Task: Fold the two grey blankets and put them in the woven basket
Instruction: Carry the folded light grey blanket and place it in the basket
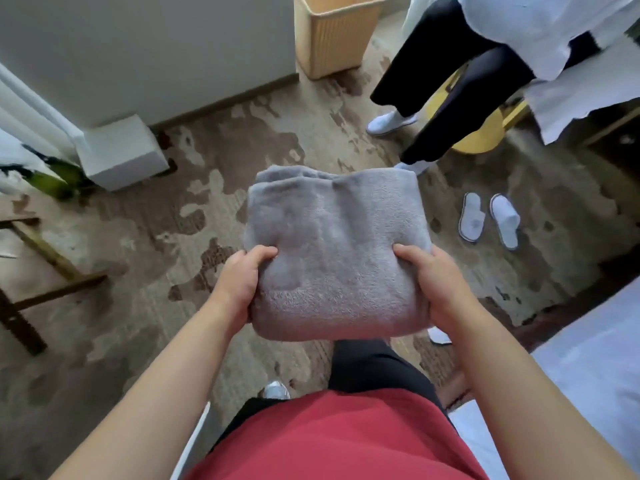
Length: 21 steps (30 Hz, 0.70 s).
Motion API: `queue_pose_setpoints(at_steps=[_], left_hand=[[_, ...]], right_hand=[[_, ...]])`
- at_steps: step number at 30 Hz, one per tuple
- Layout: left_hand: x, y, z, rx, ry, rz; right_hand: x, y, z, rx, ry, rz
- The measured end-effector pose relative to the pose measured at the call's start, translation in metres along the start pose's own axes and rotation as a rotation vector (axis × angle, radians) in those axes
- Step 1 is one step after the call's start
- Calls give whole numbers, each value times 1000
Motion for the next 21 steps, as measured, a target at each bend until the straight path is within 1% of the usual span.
queue_pose_setpoints(at_steps=[3, 6, 7, 9, 13, 16, 19, 21], left_hand=[[66, 28, -52, 22, 18, -11], [125, 54, -105, -13, 28, -57], [139, 64, -121, -16, 19, -62], [167, 84, -155, -55, 32, -45], [221, 111, -222, -84, 75, -125], [268, 113, -272, -91, 93, -159], [329, 112, -324, -34, 120, -131], [375, 116, -360, -3, 86, -69]], right_hand=[[78, -12, 46, 8, 13, 13], [160, -21, 108, -28, 18, 72], [180, -24, 128, -48, 20, 64], [222, -30, 170, -76, 4, 101], [299, -32, 242, -146, 18, 117], [356, -22, 283, -153, 40, 123], [414, -9, 317, -129, 49, 130], [456, -3, 340, -113, 67, 82]])
Point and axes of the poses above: each hand's wrist, its own x-axis towards the middle knuckle, its own y-axis out of the palm, z = x × y, the point moved 1 cm from there along x, towards the middle knuckle, and after that the axes turned 10 degrees about z, right-handed, at the moved point
